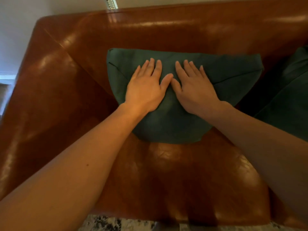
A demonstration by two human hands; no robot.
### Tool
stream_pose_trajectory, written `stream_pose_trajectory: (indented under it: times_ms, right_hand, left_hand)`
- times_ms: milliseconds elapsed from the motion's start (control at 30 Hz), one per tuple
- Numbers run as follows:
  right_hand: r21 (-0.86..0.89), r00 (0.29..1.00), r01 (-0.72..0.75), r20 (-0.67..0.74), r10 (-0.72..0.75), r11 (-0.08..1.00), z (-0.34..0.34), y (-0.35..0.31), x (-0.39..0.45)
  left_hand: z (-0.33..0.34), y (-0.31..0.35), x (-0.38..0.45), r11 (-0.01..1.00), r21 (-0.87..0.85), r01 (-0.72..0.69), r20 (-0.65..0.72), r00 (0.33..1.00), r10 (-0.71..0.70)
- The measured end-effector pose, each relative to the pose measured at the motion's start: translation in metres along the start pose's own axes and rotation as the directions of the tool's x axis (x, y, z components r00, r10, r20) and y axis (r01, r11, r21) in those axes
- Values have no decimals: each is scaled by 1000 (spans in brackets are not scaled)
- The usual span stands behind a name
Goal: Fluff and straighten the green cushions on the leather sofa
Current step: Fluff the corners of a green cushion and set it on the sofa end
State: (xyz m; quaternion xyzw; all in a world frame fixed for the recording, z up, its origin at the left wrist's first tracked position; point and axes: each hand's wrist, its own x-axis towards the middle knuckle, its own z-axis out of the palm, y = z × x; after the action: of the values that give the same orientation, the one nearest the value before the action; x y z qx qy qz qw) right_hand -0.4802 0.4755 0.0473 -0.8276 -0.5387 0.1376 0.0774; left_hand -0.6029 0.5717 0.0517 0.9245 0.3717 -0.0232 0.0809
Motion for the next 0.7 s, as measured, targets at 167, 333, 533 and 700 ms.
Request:
stream_pose_trajectory:
  times_ms: [167, 333, 533, 700]
  right_hand:
    - [-83, 998, -64, 17, 65, 995, -7, 18, -5]
    - [-165, 981, -178, 45, 188, 970, -22, 34, -18]
    - [71, 982, 108, -164, -96, 992, -15, -40, -28]
    - [2, 988, 53, -144, -52, 999, 0, -40, -10]
  left_hand:
    - [-4, -20, 1, 994, 102, 42, 38, 998, -46]
    - [-15, -14, -4, 988, 122, 93, -11, 996, -92]
    - [-32, 0, -60, 964, -255, -68, -531, 843, -81]
    - [0, -39, -88, 535, -845, -5, -472, 476, -742]
